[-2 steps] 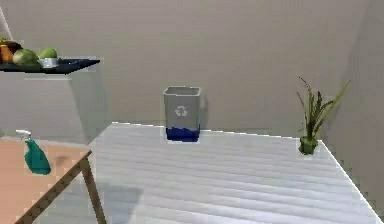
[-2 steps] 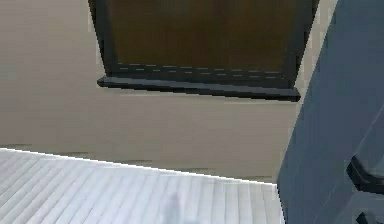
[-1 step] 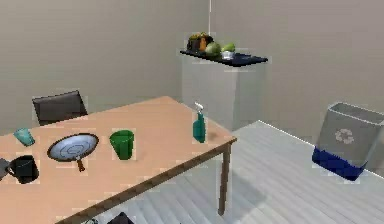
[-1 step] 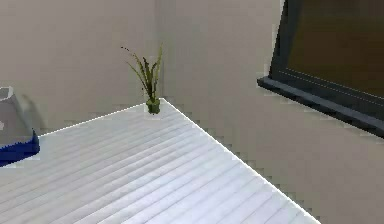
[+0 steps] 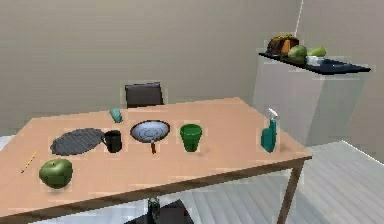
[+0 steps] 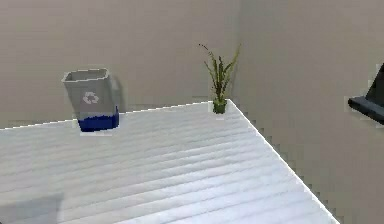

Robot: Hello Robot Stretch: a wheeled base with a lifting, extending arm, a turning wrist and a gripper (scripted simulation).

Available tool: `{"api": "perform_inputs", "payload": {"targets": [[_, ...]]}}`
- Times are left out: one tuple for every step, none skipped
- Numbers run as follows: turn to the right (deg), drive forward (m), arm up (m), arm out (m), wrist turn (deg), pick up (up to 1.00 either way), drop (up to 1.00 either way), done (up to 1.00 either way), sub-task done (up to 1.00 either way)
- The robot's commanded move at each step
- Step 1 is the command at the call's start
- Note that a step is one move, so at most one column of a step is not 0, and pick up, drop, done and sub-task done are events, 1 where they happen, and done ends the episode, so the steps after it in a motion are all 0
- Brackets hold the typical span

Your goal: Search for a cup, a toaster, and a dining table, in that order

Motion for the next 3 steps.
{"api": "perform_inputs", "payload": {"targets": [[0.0, 0.0, 0.0, 0.0, 0.0, 0.0, 0.0, 0.0, 1.0], [45.0, 0.0, 0.0, 0.0, 0.0, 0.0, 0.0, 0.0, 0.0], [45.0, 0.0, 0.0, 0.0, 0.0, 0.0, 0.0, 0.0, 0.0]]}}
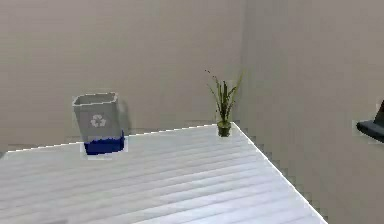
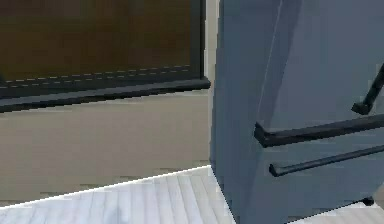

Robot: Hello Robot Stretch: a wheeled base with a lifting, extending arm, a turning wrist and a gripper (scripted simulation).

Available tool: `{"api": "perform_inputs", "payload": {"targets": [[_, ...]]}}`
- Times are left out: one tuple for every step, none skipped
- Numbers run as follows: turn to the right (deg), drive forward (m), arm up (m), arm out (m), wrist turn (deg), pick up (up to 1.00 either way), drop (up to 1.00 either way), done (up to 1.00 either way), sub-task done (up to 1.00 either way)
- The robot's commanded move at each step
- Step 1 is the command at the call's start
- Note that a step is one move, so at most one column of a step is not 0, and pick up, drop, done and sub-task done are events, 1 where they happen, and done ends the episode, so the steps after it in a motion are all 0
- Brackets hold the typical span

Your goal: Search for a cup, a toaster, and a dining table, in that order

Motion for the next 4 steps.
{"api": "perform_inputs", "payload": {"targets": [[45.0, 0.0, 0.0, 0.0, 0.0, 0.0, 0.0, 0.0, 0.0], [9.0, 0.0, 0.0, 0.0, 0.0, 0.0, 0.0, 0.0, 0.0], [0.0, 0.05, 0.0, 0.0, 0.0, 0.0, 0.0, 0.0, 0.0], [-45.0, 0.0, 0.0, 0.0, 0.0, 0.0, 0.0, 0.0, 0.0]]}}
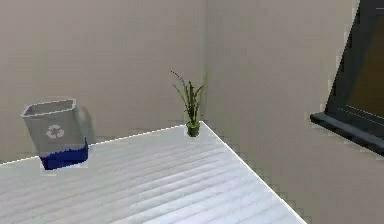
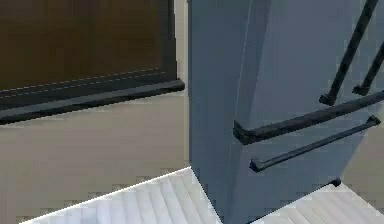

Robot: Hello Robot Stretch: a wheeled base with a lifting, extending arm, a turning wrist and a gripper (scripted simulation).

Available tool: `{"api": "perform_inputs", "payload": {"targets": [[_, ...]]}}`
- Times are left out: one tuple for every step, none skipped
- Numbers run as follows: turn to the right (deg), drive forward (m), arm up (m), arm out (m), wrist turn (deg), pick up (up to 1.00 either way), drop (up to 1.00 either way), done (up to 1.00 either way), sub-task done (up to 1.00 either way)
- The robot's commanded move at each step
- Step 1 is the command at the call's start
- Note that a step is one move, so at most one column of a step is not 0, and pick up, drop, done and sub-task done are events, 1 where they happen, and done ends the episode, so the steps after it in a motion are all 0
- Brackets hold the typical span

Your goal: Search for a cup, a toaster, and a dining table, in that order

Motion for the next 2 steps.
{"api": "perform_inputs", "payload": {"targets": [[-30.0, 0.0, 0.0, 0.0, 0.0, 0.0, 0.0, 0.0, 0.0], [0.0, 0.4, 0.0, 0.0, 0.0, 0.0, 0.0, 0.0, 0.0]]}}
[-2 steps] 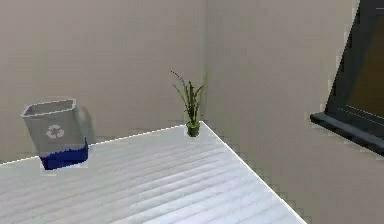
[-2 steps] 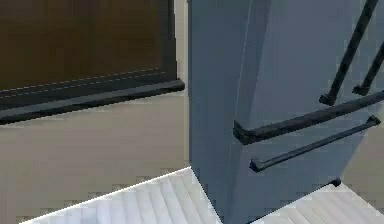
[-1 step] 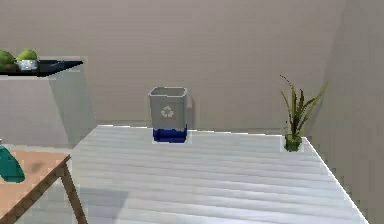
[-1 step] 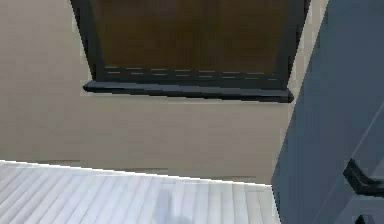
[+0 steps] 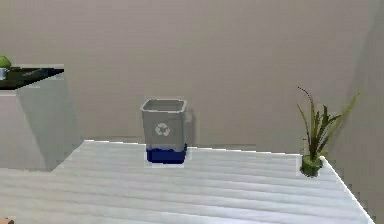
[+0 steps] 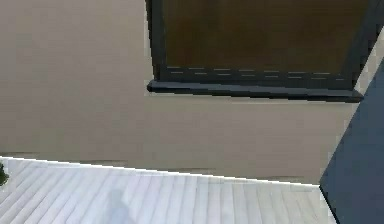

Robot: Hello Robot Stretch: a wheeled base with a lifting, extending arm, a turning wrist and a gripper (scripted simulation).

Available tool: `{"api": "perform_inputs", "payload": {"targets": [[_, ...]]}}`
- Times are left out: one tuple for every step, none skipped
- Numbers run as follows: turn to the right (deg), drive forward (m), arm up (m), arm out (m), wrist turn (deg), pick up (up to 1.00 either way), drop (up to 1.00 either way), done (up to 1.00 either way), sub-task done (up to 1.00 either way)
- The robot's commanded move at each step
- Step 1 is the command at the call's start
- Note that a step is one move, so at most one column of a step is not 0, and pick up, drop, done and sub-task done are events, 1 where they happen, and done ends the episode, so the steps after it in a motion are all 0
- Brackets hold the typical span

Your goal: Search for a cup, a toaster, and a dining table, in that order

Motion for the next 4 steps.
{"api": "perform_inputs", "payload": {"targets": [[-27.0, 0.0, 0.0, 0.0, 0.0, 0.0, 0.0, 0.0, 0.0], [0.0, 1.0, 0.0, 0.0, 0.0, 0.0, 0.0, 0.0, 0.0], [-45.0, 0.0, 0.0, 0.0, 0.0, 0.0, 0.0, 0.0, 0.0], [-9.0, 0.0, 0.0, 0.0, 0.0, 0.0, 0.0, 0.0, 0.0]]}}
